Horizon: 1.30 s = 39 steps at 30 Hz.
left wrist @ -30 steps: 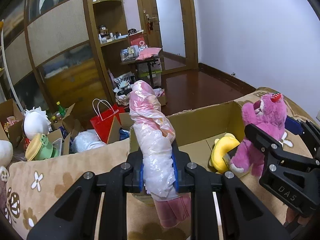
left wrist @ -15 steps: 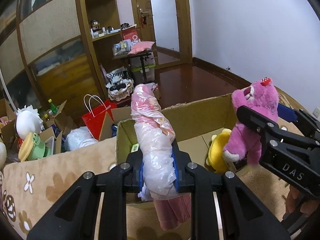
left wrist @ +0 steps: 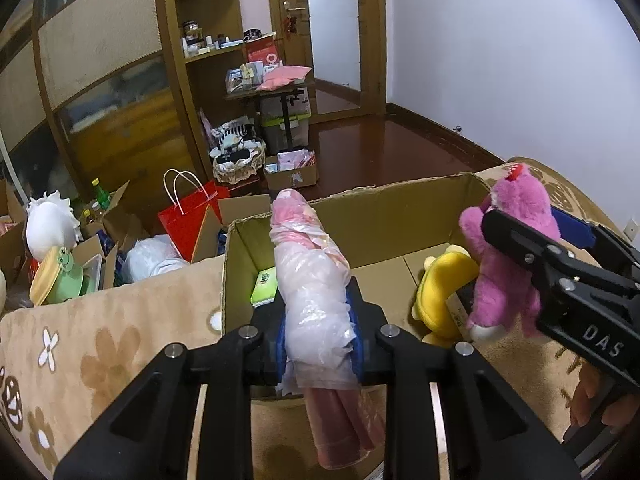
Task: Organize soft objects
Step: 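Open right tool to drop bear while left tool releases package into box, then withdraw both tools toward the white chick plush and pink roll plush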
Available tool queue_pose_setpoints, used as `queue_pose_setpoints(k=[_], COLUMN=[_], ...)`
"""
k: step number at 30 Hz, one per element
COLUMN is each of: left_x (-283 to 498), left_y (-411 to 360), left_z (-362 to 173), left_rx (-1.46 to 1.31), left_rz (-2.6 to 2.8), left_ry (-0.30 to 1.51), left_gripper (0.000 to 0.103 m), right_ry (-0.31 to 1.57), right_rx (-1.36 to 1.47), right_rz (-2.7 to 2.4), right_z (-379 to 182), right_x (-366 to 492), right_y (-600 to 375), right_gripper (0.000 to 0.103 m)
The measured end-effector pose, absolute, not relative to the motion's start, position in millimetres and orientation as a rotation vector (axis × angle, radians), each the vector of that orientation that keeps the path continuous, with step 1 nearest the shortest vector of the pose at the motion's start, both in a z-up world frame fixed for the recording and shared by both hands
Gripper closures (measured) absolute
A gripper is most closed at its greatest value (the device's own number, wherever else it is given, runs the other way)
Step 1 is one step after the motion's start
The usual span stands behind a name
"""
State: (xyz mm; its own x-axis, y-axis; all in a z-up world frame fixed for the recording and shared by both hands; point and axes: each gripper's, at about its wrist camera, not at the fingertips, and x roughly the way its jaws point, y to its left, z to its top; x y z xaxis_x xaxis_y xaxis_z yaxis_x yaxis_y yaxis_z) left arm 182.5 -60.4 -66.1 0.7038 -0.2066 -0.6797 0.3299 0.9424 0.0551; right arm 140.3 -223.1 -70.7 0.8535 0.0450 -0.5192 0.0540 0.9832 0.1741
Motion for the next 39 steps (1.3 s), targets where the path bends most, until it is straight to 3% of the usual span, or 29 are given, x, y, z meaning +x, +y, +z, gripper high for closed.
queue_pose_setpoints(k=[7,10,12,14,19,21,24,39], left_x=[184,182,180,179,178,176,169,122], left_y=[-58,-57,-58,-58,-56,-54,-49,-34], left_z=[-66,-65,-63,-62,-58,-54,-47,-27], left_rx=[0.166,0.167,0.175,0.181,0.177,0.182,0.178,0.25], left_rz=[-0.297,-0.29,-0.28,-0.274,-0.257,-0.25,-0.232,-0.203], left_ry=[0.753,0.743,0.731,0.721,0.735,0.735,0.731,0.789], left_gripper=[0.075,0.062,0.048,0.045,0.03,0.019,0.012,0.004], right_ry=[0.554,0.555,0.554,0.551,0.541,0.54,0.524,0.618], right_rx=[0.219,0.252,0.261,0.262,0.269,0.278,0.292,0.248], right_rz=[-0.001,0.011,0.013,0.012,0.003,-0.003,-0.016,-0.005], right_z=[-74,-75,-76,-75,-69,-64,-53,-23], right_x=[141,142,142,141,136,134,125,95], right_y=[-230,-233,-233,-233,-236,-238,-241,-235], right_gripper=[0.023,0.023,0.022,0.022,0.009,0.001,0.0,0.0])
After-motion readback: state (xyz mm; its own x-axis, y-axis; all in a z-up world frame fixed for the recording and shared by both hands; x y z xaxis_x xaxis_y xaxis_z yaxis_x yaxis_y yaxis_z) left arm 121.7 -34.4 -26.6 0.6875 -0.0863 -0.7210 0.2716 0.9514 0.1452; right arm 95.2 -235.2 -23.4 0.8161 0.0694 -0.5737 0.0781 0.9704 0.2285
